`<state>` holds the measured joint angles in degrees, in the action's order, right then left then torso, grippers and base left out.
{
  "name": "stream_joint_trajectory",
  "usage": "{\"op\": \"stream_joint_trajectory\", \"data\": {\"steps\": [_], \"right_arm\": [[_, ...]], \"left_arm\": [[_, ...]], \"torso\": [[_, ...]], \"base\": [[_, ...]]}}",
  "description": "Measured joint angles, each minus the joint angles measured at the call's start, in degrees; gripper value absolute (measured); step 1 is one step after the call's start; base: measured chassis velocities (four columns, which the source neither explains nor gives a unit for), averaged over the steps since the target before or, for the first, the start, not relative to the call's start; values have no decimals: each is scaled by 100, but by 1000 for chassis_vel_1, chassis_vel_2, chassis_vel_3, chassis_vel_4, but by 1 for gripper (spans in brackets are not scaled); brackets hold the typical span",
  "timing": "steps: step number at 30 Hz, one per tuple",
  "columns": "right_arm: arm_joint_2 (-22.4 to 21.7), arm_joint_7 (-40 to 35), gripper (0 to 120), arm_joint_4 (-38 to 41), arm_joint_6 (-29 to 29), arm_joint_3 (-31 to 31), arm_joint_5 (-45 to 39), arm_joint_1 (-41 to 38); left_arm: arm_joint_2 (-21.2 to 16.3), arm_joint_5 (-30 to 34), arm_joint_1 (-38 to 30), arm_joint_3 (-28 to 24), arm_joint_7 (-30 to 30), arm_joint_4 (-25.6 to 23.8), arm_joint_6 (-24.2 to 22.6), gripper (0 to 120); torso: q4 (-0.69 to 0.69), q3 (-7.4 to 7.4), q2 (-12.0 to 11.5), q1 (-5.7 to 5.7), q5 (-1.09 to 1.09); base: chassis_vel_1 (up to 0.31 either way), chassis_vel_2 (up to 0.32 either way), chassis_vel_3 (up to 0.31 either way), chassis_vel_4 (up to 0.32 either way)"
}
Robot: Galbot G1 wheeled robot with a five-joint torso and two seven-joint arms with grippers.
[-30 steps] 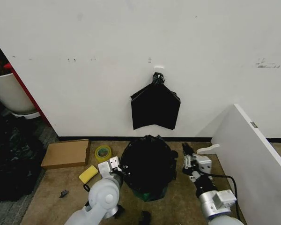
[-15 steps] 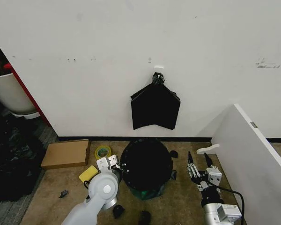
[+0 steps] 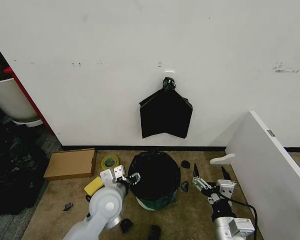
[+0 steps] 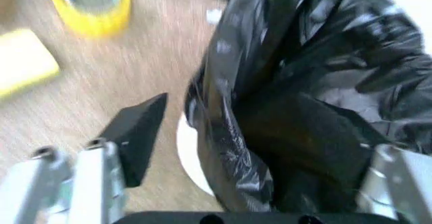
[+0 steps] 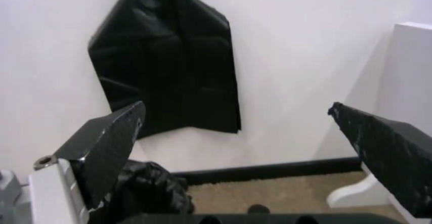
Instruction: Place the garbage bag over the trash bin.
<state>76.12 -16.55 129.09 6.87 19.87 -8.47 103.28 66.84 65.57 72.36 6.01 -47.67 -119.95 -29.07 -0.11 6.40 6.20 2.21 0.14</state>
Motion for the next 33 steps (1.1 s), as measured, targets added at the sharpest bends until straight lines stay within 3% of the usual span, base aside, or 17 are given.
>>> {"op": "stream_joint_trajectory", "data": {"steps": [3, 4, 5, 6, 9, 10, 13, 15, 18, 19, 24, 33], "right_arm": [[238, 474, 100, -37, 216, 329, -119, 77], [352, 586, 100, -103, 361, 496, -121, 102], [352, 586, 100, -103, 361, 496, -121, 102], [506, 825, 100, -250, 680, 761, -114, 188], [585, 1107, 100, -380, 997, 960, -74, 267], [653, 1311, 100, -491, 1281, 1085, 29, 319], [794, 1607, 100, -633, 1795, 1212, 134, 419], [832, 1700, 100, -645, 1861, 1234, 122, 460], [938, 1907, 100, -648, 2033, 1291, 60, 562], [985, 1937, 100, -639, 2124, 1318, 56, 594], [1027, 1962, 100, -574, 2397, 1362, 194, 688], [1022, 1756, 100, -548, 2465, 1325, 440, 788]], "left_arm": [[-217, -1858, 691, 36, 740, -670, 312, 93], [-286, -2750, 969, 56, 1191, -735, 829, 97], [-286, -2750, 969, 56, 1191, -735, 829, 97], [-292, -3902, 1532, 141, 2013, -691, 2057, 100], [-242, -4081, 1861, 245, 2356, -708, 2467, 100], [-190, -4324, 2114, 359, 2591, -687, 2896, 100], [-64, -5371, 2451, 619, 2831, -450, 3813, 100], [-12, -5746, 2541, 715, 2849, -368, 4075, 100], [188, -6847, 2790, 1126, 2896, -136, 4888, 100], [265, -6935, 2931, 1240, 2899, -140, 5096, 100], [423, -6657, 3385, 1517, 2908, -417, 5282, 100], [440, -6958, 3608, 1234, 2858, -553, 5382, 100]], "torso": [[0, 0, 0, 0, 0], [-1, 0, 0, 0, 3], [-1, 0, 0, 0, 3], [1, 0, 0, 0, 1], [0, -1, 0, 0, 0], [0, -1, 0, 0, 0], [0, -1, 0, 0, 2], [0, 0, 0, 0, -1], [0, 0, 0, 0, 1], [0, -1, 0, 0, 0], [1, 0, -1, 0, 2], [0, 0, 0, 0, 1]], "base": [[0, 0, 0, 0], [0, 0, 0, 0], [0, 0, 0, 0], [0, 0, 0, 0], [0, 0, 0, 0], [0, 0, 0, 0], [0, 0, 0, 0], [0, 0, 0, 0], [0, 0, 0, 0], [0, 0, 0, 0], [0, 0, 0, 0], [0, 0, 0, 0]]}}
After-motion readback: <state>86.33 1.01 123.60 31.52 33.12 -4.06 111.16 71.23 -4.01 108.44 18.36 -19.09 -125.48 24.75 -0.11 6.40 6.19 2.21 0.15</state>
